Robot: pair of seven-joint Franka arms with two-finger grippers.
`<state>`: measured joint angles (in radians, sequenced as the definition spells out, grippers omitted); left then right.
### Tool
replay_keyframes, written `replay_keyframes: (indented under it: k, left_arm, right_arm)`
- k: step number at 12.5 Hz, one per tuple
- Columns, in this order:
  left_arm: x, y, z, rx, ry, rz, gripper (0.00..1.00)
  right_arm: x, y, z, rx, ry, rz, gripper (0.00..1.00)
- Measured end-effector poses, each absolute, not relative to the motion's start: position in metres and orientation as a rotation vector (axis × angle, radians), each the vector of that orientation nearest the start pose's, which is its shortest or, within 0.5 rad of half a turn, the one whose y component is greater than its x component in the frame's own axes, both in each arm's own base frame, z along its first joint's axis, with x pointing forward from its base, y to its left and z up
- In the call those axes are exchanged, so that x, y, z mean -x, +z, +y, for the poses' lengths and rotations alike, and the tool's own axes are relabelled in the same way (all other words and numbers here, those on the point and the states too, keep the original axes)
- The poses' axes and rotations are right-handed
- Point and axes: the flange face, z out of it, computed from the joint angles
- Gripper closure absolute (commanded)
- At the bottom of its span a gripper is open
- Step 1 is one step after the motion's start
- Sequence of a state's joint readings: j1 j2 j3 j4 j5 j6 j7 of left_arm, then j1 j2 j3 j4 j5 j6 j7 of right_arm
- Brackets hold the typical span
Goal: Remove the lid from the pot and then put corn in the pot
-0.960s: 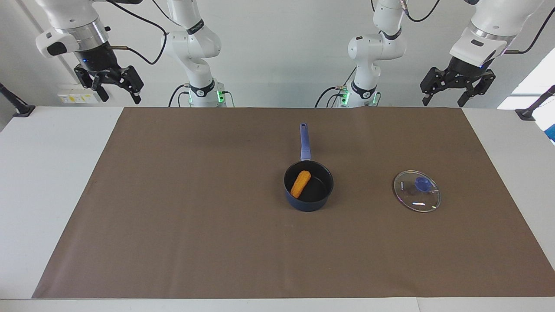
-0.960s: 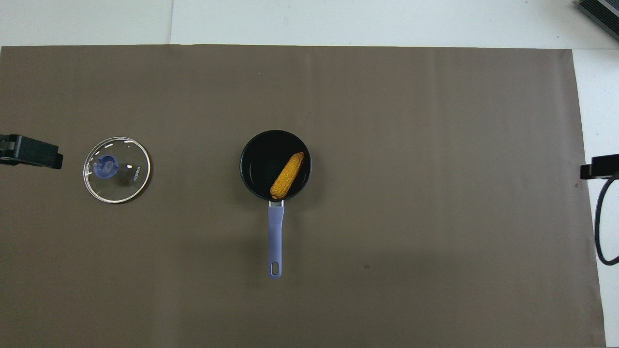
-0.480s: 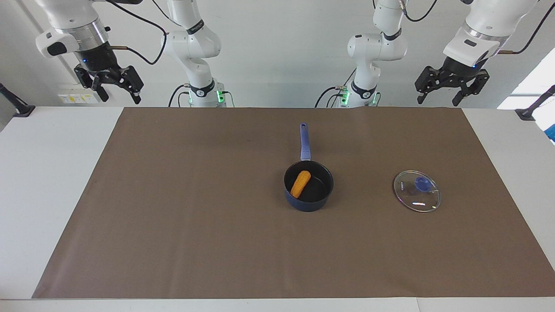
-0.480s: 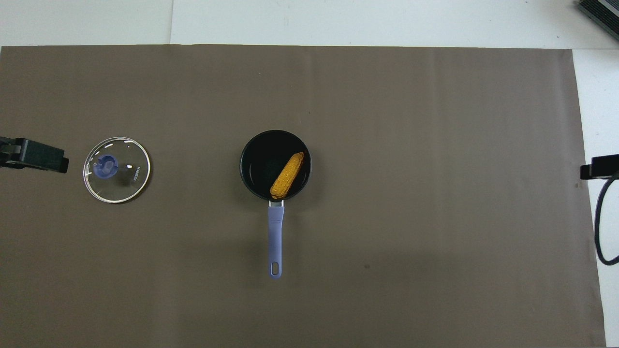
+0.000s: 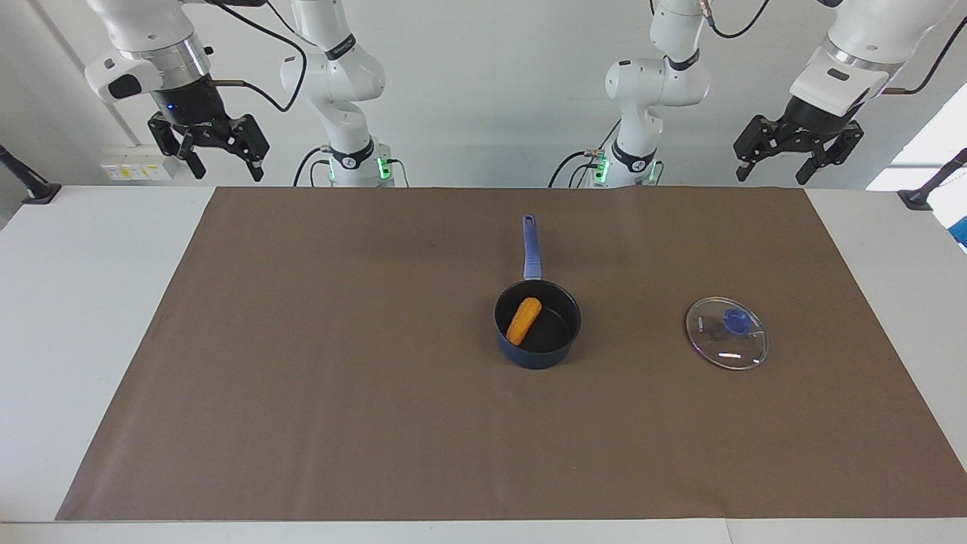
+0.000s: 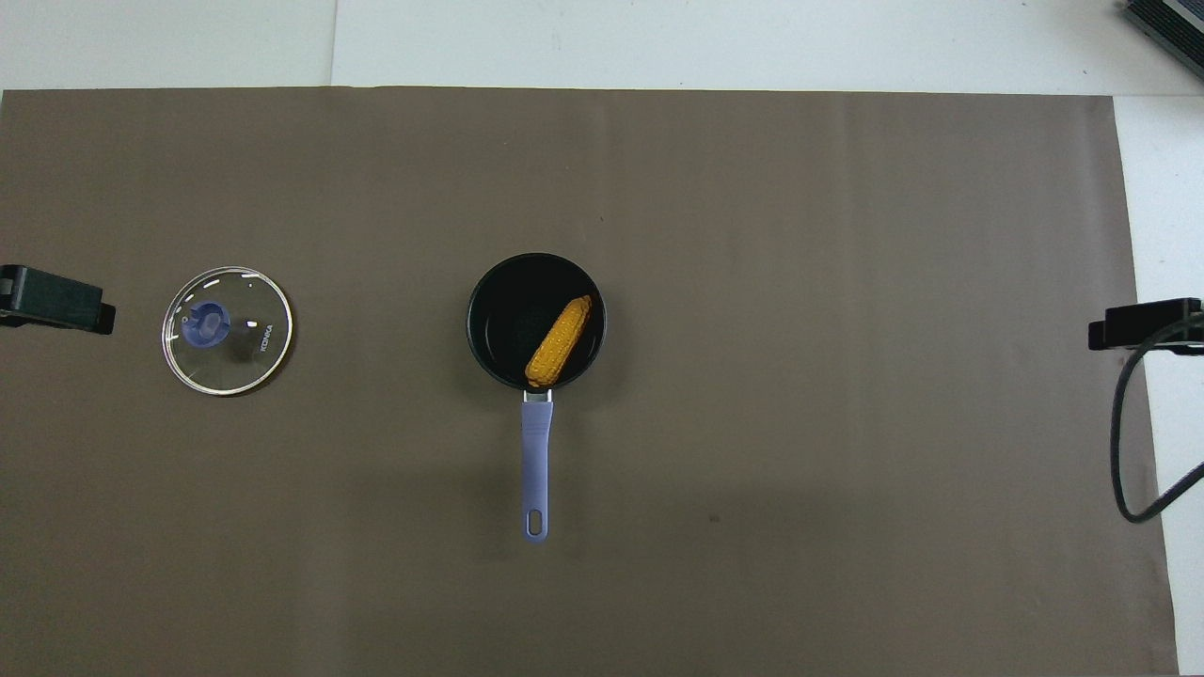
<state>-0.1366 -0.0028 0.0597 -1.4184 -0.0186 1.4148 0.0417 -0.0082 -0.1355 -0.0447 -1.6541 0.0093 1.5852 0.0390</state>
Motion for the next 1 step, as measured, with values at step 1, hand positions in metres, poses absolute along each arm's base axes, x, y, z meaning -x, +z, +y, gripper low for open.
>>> replay_keyframes:
  k: [1]
  left_arm:
    - [-0.5343,0.6833,-0.0425,3.155,0.001,0.189,0.00]
  right_arm:
    - [-0.5124,0.6588,-0.0274,3.134,-0.105,0.139,0.00]
